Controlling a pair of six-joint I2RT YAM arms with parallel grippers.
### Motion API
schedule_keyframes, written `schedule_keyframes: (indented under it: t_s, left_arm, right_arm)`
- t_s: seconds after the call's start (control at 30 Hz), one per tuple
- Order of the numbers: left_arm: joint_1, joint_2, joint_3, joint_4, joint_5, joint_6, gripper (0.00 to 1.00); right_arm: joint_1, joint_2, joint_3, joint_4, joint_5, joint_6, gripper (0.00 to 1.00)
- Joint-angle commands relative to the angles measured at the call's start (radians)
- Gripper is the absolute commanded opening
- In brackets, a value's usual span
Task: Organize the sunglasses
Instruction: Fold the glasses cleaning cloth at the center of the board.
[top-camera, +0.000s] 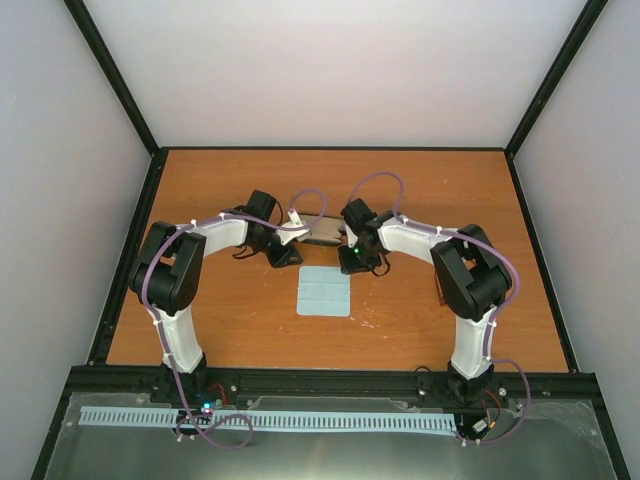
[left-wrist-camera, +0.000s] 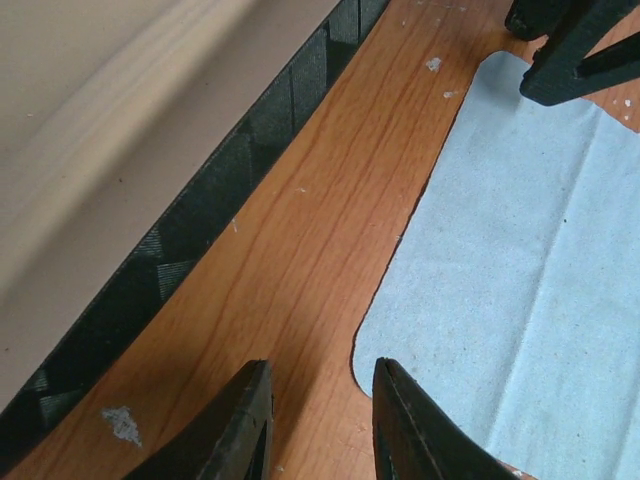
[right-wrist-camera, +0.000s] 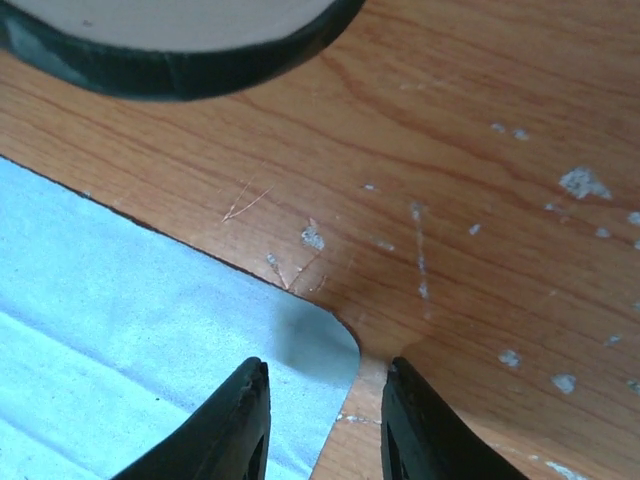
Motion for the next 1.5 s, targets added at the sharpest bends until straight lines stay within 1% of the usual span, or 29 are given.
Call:
schedule_keyframes:
  t_s: [0.0, 0.33, 0.47, 0.57, 0.7, 0.87, 1.0, 1.37, 1.47]
  left_arm:
    - [-0.011, 0.004, 0.029, 0.005, -0.006, 0.015, 0.29]
    - [-0.011, 0.003, 0.025, 0.008, -0.005, 0.007, 0.30]
    - [-0.013, 0.005, 0.023, 0.003, 0.002, 0.005, 0.30]
    - [-0.014, 0.005, 0.026, -0.001, 0.011, 0.002, 0.33]
    - [-0.024, 0.006, 0.029, -0.008, 0.028, 0.003, 0.34]
    - [-0.041, 0.013, 0.029, -0.023, 0.040, 0.021, 0.37]
    - [-0.050, 0.023, 0.030, -0.020, 0.011, 0.028, 0.38]
    - [-0.077, 0.051, 0.023, -0.011, -0.059, 0.026, 0.36]
    - [-0.081, 0.056, 0.020, -0.010, -0.065, 0.026, 0.32]
  right_arm:
    - [0.019, 0.027, 0.023, -0.014, 0.002, -0.011, 0.31]
    - [0.042, 0.061, 0.020, -0.017, 0.011, -0.008, 0.16]
    - [0.044, 0.061, 0.020, -0.025, 0.017, -0.011, 0.08]
    - [0.044, 0.054, 0.016, -0.028, 0.037, -0.006, 0.03]
    - [0.044, 0.037, 0.009, -0.024, 0.076, 0.009, 0.03]
    - [0.043, 0.031, 0.012, -0.016, 0.089, 0.028, 0.03]
    - [0.043, 0.031, 0.012, -0.005, 0.094, 0.036, 0.03]
    - [0.043, 0.025, 0.027, -0.005, 0.093, 0.031, 0.03]
    - [0.043, 0.022, 0.026, -0.003, 0.094, 0.033, 0.03]
